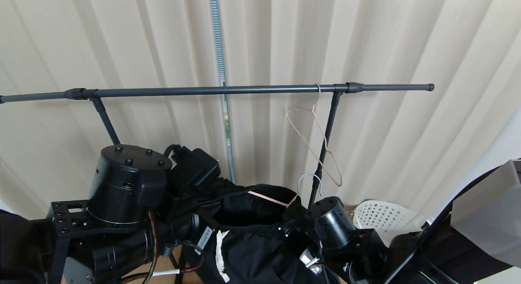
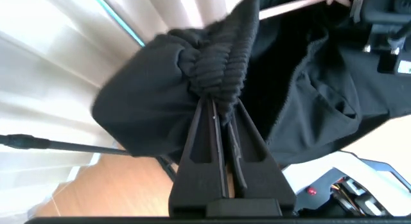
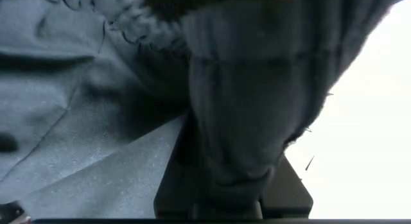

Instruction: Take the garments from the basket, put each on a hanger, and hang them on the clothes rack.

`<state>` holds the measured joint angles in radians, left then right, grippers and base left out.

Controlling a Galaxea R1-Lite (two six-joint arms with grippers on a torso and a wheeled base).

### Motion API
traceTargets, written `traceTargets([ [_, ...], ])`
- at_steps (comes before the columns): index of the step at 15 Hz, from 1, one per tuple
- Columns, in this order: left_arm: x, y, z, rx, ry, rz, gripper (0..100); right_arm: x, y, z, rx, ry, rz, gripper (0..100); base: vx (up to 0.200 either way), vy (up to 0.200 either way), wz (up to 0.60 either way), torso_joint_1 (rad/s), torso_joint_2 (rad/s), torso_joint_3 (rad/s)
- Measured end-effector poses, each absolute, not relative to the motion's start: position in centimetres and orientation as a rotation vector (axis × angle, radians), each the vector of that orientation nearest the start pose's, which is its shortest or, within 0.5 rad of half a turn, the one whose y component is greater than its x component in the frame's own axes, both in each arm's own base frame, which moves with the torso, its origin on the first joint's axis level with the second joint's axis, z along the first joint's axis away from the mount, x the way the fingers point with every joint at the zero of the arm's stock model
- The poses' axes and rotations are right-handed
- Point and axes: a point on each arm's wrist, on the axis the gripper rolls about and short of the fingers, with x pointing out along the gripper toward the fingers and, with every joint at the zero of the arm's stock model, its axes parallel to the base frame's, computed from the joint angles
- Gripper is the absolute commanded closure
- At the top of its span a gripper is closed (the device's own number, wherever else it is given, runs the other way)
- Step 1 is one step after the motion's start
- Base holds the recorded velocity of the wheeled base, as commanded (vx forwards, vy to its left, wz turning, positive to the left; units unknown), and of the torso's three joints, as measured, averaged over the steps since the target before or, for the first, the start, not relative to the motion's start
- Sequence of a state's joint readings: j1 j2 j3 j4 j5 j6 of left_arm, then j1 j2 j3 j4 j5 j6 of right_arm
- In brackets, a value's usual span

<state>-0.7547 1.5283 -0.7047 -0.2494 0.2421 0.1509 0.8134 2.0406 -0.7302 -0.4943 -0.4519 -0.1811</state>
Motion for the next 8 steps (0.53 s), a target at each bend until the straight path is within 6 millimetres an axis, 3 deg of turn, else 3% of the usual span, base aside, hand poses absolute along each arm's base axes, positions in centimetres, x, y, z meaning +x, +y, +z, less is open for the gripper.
traceTargets([
  [4,18.4,-17.1,14.6,0.418,0.557,-0.542,100,22.7,22.5,6.4,-0.582,0.594,0.433,100,0.000,0.000,0.00,0.000,0.00,0.000],
  [8,18.8,-17.6,13.8,0.386,0.593,-0.529,100,21.7,21.7,8.9,-0.456,0.520,0.614,100,0.000,0.000,0.00,0.000,0.00,0.000],
])
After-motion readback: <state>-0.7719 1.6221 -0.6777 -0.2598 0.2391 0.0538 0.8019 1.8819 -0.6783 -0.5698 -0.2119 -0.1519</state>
